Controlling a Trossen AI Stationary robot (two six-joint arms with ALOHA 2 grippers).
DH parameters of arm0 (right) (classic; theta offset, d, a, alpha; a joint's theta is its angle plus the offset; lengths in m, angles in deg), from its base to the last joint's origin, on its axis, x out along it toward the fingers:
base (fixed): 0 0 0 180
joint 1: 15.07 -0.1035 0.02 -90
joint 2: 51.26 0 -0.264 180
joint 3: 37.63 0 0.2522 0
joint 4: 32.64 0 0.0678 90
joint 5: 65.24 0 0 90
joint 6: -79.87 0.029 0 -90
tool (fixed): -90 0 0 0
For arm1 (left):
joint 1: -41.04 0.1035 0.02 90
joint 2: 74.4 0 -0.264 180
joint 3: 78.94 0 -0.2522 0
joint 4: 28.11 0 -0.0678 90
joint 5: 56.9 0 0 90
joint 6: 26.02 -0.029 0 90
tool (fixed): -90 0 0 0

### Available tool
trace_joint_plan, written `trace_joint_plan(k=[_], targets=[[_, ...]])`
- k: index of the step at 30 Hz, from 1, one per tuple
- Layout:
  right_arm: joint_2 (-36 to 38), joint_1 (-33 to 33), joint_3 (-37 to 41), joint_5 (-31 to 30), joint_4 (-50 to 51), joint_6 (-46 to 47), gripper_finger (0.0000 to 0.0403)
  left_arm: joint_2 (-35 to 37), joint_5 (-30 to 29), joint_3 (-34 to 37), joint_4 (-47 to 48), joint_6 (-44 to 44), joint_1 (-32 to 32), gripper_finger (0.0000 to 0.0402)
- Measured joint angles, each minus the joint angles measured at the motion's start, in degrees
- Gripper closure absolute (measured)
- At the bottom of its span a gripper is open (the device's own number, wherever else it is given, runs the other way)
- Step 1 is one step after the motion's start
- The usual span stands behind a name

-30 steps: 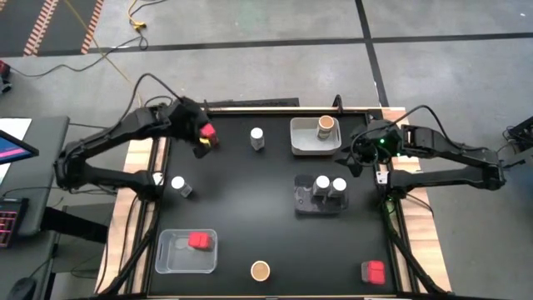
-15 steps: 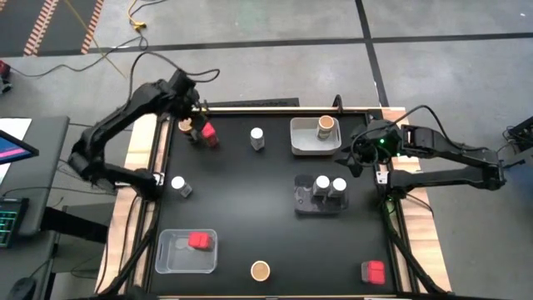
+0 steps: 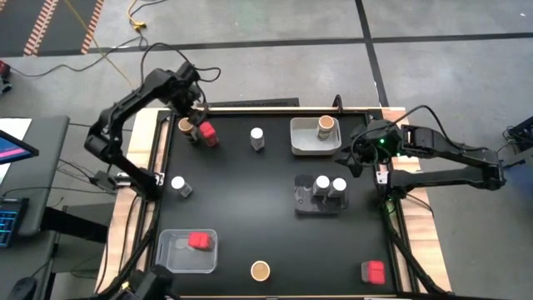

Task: Sort spices by type
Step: Put the top left red spice can in the transparent bin

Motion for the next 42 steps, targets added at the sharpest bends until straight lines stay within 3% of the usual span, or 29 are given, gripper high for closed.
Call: trace_joint_plan(k=[10,29,34,42], targets=[[0.0,0.0,0.0,0.0,0.1,-0.1,0.0104,-2.7,2.9,0.6,0.7,1.1,3.1,0.0141],[0.0,0.0,0.0,0.0,0.1,0.0,0.0104,-2.7,2.6,0.6,0.7,1.6,3.1,0.0141],[0.0,0.0,0.0,0.0,0.1,0.0,0.0104,-2.8,2.9,0.0,-0.2,-8.8,1.9,0.0141],[0.0,0.0,0.0,0.0,0.1,0.0,0.0104,-2.7,3.3,-1.1,-0.8,-30.0,-5.2,0.0141]])
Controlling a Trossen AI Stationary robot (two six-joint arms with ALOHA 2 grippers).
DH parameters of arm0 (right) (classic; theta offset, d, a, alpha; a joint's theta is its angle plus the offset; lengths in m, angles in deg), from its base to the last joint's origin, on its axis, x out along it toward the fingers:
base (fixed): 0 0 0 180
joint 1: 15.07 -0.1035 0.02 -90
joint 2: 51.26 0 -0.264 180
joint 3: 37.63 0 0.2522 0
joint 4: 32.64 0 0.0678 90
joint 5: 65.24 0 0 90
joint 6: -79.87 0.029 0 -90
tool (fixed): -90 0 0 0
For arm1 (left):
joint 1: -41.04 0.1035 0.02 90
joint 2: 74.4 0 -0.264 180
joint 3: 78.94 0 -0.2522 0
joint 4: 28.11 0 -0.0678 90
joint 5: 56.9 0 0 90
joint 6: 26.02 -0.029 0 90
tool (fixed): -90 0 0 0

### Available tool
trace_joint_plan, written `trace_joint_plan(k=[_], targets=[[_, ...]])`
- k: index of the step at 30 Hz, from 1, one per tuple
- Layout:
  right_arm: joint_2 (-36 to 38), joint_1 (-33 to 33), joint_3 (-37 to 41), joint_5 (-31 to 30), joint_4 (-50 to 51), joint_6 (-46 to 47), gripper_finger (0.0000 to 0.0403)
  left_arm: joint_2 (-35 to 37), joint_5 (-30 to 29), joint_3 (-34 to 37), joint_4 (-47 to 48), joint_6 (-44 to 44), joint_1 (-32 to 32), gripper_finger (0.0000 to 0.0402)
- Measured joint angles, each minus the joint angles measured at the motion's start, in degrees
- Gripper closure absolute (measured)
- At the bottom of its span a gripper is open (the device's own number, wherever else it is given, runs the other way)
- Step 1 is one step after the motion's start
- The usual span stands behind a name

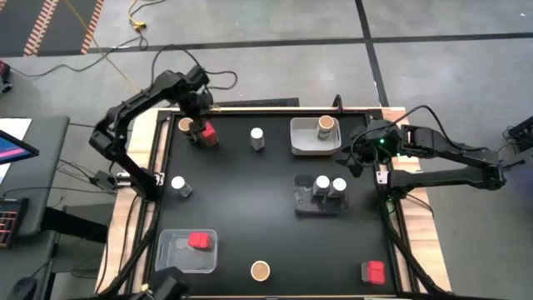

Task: Sort spices by type
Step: Put the top left red spice can in the transparent bin

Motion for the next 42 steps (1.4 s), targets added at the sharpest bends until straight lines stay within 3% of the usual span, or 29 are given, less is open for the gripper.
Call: trace_joint_plan(k=[7,12,18,31,42], targets=[[0.0,0.0,0.0,0.0,0.0,0.0,0.0104,-0.3,0.1,3.6,0.0,-22.1,-4.8,0.0141],[0.0,0.0,0.0,0.0,0.0,0.0,0.0104,-0.3,-0.4,8.3,-3.5,-31.9,-6.7,0.0141],[0.0,0.0,0.0,0.0,0.0,0.0,0.0104,-0.2,-2.9,9.6,-10.1,-35.0,-7.6,0.0141],[0.0,0.0,0.0,0.0,-0.2,0.8,0.0104,-0.3,-4.6,9.6,-10.6,-51.1,-7.6,0.0141],[0.0,0.0,0.0,0.0,-0.2,1.6,0.0104,-3.0,-5.4,10.0,-13.2,-56.3,-7.5,0.0141]])
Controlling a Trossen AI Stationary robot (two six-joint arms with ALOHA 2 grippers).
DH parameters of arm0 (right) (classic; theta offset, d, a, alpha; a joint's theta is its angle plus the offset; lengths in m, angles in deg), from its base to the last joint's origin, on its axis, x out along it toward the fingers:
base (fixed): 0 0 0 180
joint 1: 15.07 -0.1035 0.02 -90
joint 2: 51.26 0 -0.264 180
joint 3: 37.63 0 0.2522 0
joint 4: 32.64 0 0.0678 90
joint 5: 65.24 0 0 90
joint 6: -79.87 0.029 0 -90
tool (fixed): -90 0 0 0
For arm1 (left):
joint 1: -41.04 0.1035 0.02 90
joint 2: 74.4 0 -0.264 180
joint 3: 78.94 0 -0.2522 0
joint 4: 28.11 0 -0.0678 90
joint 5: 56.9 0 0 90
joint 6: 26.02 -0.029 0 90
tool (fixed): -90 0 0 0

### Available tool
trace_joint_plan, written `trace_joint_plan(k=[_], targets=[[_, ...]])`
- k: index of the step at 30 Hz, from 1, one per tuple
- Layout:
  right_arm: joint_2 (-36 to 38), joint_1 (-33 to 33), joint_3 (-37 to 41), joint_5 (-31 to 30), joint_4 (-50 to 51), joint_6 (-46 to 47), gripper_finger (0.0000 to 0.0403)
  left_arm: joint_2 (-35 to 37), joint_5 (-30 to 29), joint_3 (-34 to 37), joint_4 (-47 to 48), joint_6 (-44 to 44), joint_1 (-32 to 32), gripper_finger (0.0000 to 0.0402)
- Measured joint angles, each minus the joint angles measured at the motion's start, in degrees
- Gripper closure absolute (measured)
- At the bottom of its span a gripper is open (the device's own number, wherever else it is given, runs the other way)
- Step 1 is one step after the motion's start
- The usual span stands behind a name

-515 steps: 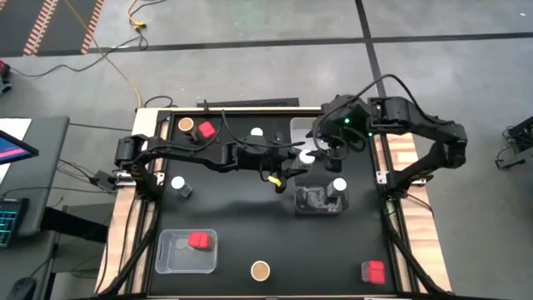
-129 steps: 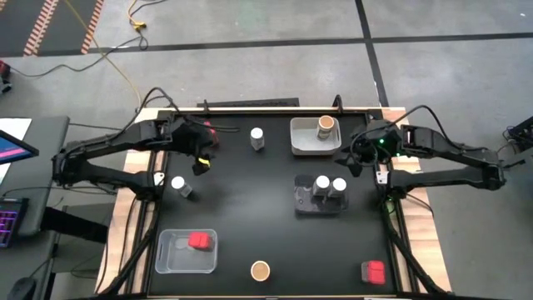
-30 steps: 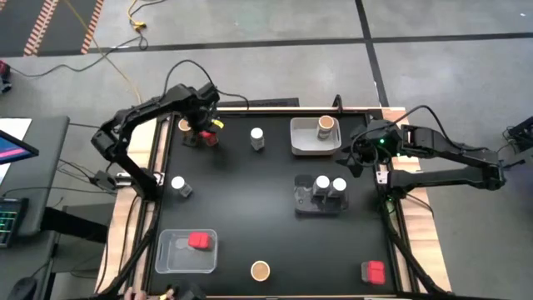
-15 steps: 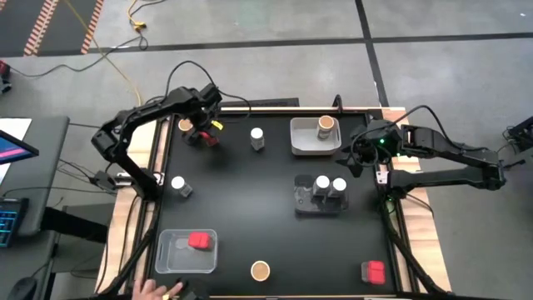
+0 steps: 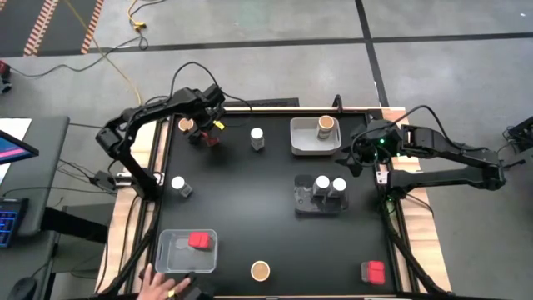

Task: Sort spices by type
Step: Put the top left red spice can in the transparent bin

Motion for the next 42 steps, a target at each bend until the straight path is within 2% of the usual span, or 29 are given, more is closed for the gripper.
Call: trace_joint_plan(k=[13,20,25,30,35,42], targets=[[0.0,0.0,0.0,0.0,0.0,1.7,0.0104,-4.9,0.3,0.1,0.2,2.2,1.1,0.0143],[0.0,0.0,0.0,0.0,0.0,2.1,0.0104,-5.5,-2.1,0.1,0.8,3.9,0.9,0.0191],[0.0,0.0,0.0,0.0,0.0,2.2,0.0104,-5.5,-2.3,0.0,3.4,7.2,0.7,0.0192],[0.0,0.0,0.0,0.0,0.0,2.6,0.0104,-5.1,-1.1,-2.9,8.4,14.9,-0.4,0.0192],[0.0,0.0,0.0,0.0,0.0,2.5,0.0104,-1.5,0.5,-6.3,10.5,24.3,-2.9,0.0192],[0.0,0.0,0.0,0.0,0.0,2.5,0.0104,6.0,2.7,-11.3,18.5,43.0,-12.0,0.0192]])
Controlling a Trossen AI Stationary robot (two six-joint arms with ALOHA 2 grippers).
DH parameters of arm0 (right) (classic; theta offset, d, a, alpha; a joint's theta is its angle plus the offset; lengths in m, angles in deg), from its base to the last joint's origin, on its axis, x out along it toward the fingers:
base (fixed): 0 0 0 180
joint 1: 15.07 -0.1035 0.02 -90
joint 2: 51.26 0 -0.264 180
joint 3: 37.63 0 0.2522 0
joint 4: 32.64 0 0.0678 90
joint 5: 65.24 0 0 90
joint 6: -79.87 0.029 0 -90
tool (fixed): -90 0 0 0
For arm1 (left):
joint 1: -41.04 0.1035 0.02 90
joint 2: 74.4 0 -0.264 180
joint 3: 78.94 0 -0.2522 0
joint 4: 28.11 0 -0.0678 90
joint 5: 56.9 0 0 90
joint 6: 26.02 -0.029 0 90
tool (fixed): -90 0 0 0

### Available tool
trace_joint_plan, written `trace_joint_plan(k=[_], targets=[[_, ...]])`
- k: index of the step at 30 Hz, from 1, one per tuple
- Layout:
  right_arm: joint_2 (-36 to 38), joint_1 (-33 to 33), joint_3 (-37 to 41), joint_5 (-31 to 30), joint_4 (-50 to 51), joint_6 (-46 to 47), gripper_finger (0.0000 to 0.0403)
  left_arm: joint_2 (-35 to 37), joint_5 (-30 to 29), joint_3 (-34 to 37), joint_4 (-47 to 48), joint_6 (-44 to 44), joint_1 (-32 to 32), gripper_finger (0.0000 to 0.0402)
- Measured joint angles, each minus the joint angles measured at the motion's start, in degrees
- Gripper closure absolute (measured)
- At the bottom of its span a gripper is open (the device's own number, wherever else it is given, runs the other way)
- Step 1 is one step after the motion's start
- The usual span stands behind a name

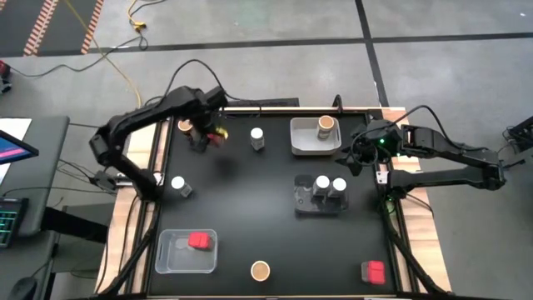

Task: Sort spices by type
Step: Put the top left red spice can in the transparent bin

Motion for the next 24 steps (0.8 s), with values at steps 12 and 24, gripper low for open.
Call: trace_joint_plan(k=[12,24], targets=[[0.0,0.0,0.0,0.0,0.5,-0.2,0.0104,9.1,-1.6,-0.9,5.1,45.6,-33.7,0.0192],[0.0,0.0,0.0,0.0,1.1,-1.5,0.0104,9.1,-2.6,-0.9,11.6,91.0,-63.3,0.0192]])
